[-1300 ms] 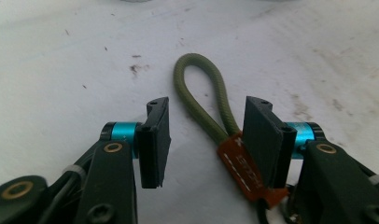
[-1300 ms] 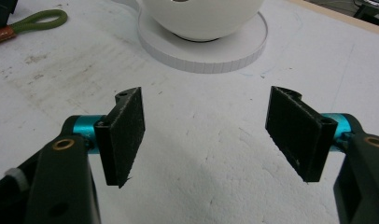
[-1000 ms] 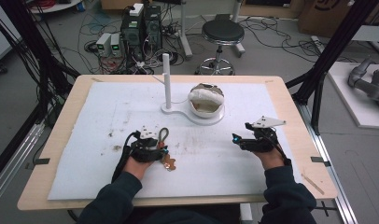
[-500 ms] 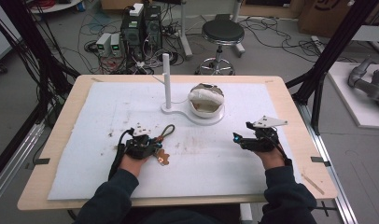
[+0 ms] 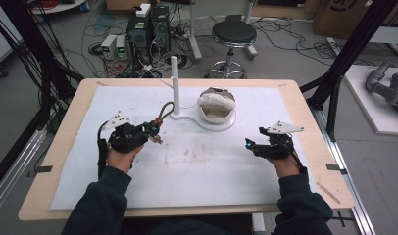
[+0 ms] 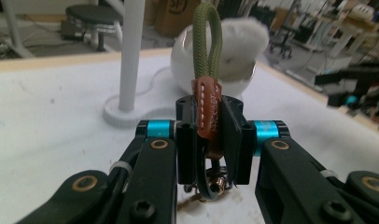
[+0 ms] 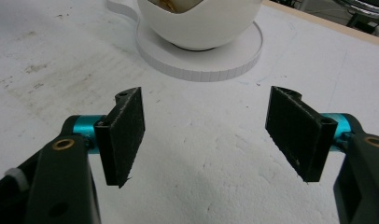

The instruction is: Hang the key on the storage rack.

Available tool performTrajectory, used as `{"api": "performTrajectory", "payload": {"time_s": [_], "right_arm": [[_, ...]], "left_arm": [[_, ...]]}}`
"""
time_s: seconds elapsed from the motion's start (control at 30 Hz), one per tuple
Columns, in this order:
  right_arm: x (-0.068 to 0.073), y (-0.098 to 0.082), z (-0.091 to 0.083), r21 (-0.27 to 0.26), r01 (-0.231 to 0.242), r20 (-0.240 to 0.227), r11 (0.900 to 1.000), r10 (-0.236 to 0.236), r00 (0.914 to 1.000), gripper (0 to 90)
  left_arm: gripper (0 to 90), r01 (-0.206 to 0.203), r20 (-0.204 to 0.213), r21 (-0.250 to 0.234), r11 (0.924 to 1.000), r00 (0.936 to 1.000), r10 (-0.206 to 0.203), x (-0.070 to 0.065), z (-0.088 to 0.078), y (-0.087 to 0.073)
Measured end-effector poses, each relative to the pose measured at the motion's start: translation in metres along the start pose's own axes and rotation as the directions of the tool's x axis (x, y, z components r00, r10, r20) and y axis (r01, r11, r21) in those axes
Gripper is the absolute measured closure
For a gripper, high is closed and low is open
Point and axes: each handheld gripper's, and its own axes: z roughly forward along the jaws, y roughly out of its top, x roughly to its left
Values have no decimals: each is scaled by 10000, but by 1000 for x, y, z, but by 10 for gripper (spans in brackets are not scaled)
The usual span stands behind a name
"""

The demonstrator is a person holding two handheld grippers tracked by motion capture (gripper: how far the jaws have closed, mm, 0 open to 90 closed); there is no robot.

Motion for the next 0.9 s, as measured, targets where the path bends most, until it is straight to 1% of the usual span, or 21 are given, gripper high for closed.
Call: {"api": "performTrajectory", "payload": {"time_s": [0.07, 0.2, 0.3, 0.37, 0.43, 0.47, 0.53, 0.67, 0.7, 0.77, 0.83, 0.9], "right_arm": [[0, 0, 0, -4, -12, -9, 10000, 12, 10000, 288], [0, 0, 1, -11, -15, -8, 10000, 15, 10000, 288], [0, 0, 1, 24, -3, -20, 10000, 3, 10000, 288], [0, 0, 1, -4, 11, -4, 10000, -11, 10000, 287], [0, 0, 0, -2, 18, -17, 10000, -18, 10000, 287], [0, 0, 0, -4, 9, -10, 10000, -9, 10000, 288], [0, 0, 0, -5, 34, -8, 10000, -34, 10000, 287], [0, 0, 0, 14, -10, -14, 10000, 10, 10000, 287], [-1, 0, 0, 20, 1, -14, 10000, -1, 10000, 287], [-1, 0, 0, 19, -2, -27, 10000, 2, 10000, 287], [-1, -1, 0, 32, 29, -24, 10000, -29, 10000, 288], [-1, -1, 0, 21, -4, -28, 10000, 4, 10000, 287]], "left_arm": [[766, 116, 163, -269, 9996, 9998, -111, 3, 0, 12], [766, 312, 341, -551, 9980, 9990, -293, 7, 5, 34], [766, 356, 339, -474, 9982, 9988, -340, 9, 13, 47], [766, 451, 326, -307, 9985, 9985, -441, 11, 20, 52], [766, 464, 191, -56, 9989, 9987, -463, 13, 27, 56], [766, 591, 100, -5, 9983, 9982, -591, 14, 31, 57], [766, 651, -109, 200, 9977, 9978, -649, 17, 37, 60], [766, 662, -681, 724, 9952, 9958, -613, 21, 49, 63], [766, 674, -776, 792, 9946, 9951, -612, 22, 51, 63], [766, 653, -885, 948, 9933, 9944, -569, 23, 55, 62], [764, 687, -898, 1096, 9916, 9942, -589, 25, 58, 60], [761, 650, -973, 1117, 9916, 9938, -542, 26, 59, 58]]}}
